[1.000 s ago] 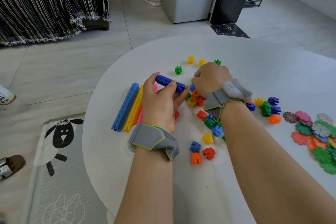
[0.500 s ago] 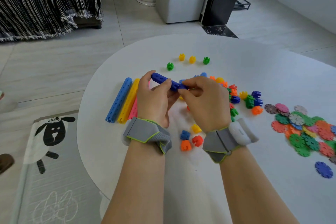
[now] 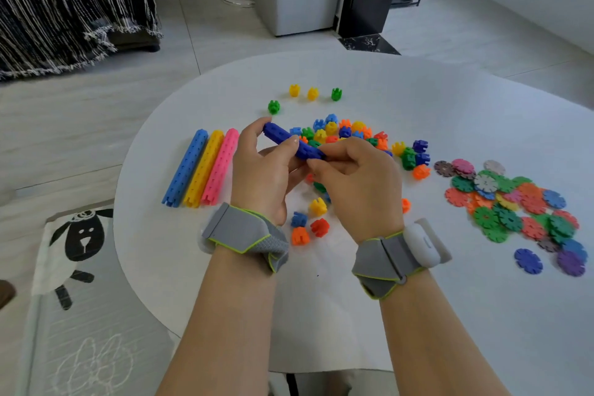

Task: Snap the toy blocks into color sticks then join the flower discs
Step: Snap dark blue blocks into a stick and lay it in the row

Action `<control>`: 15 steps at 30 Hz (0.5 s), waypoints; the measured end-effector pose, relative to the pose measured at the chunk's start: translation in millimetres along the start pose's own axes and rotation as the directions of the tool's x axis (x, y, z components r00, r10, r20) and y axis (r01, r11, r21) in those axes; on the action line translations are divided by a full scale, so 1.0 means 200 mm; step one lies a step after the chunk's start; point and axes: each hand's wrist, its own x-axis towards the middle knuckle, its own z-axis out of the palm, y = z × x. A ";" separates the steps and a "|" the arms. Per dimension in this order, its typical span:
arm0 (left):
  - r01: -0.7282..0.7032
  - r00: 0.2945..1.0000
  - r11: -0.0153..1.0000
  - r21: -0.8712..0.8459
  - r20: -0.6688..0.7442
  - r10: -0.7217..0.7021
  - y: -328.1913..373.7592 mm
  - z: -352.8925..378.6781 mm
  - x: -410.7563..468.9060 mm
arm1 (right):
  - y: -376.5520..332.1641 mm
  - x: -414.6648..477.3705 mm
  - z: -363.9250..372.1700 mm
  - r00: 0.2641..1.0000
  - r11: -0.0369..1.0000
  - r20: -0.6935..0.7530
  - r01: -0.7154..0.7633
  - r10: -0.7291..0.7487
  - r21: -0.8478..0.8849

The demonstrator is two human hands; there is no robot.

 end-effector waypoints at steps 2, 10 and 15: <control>-0.011 1.000 1.000 0.004 -0.012 0.011 -0.01 0.01 -0.01 | 0.00 0.00 0.00 1.000 1.000 -0.008 0.014 -0.014 -0.016; -0.055 0.998 0.993 0.102 0.027 0.053 -0.05 0.09 0.01 | 0.06 0.03 -0.08 0.998 0.998 -0.040 0.047 -0.048 -0.033; -0.096 0.994 0.968 0.233 0.073 0.081 -0.11 0.14 0.02 | 0.11 0.05 -0.12 0.998 0.996 -0.064 0.024 -0.029 -0.083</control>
